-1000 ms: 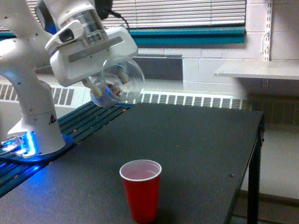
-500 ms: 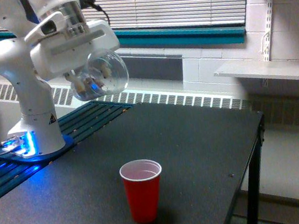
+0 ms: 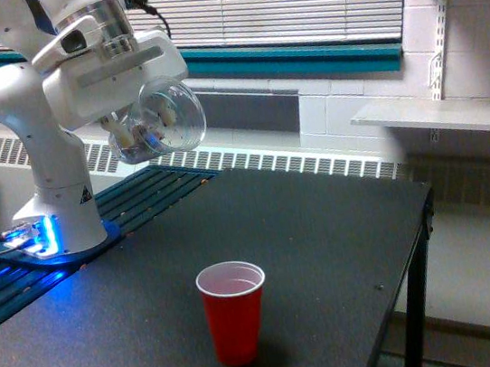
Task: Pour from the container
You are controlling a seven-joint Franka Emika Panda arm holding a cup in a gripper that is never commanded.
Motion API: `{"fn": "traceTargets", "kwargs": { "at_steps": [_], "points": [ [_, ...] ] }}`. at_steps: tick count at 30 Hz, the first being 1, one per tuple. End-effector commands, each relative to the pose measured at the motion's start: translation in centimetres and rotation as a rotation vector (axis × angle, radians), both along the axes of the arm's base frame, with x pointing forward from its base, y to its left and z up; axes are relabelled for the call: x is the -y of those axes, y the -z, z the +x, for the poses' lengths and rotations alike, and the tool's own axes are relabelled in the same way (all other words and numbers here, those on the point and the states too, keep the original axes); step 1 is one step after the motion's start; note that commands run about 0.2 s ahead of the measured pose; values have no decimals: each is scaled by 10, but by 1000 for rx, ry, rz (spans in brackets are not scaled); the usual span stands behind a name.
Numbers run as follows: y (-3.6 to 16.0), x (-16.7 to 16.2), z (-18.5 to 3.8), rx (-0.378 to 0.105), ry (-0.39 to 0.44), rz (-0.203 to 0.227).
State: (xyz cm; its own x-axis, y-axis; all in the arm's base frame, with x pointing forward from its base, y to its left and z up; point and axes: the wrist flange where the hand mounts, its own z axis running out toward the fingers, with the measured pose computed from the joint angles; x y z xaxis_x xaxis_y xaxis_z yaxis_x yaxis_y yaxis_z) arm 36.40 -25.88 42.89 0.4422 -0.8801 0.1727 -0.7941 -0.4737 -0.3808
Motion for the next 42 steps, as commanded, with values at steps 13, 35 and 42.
{"fn": "traceTargets", "kwargs": {
  "at_steps": [13,35,42],
  "points": [
    [-1,-1,14,12,-18,-13],
    [-7,-7,17,-13,-177,47],
    [-5,-13,22,-48,-225,72]
  ]
}}
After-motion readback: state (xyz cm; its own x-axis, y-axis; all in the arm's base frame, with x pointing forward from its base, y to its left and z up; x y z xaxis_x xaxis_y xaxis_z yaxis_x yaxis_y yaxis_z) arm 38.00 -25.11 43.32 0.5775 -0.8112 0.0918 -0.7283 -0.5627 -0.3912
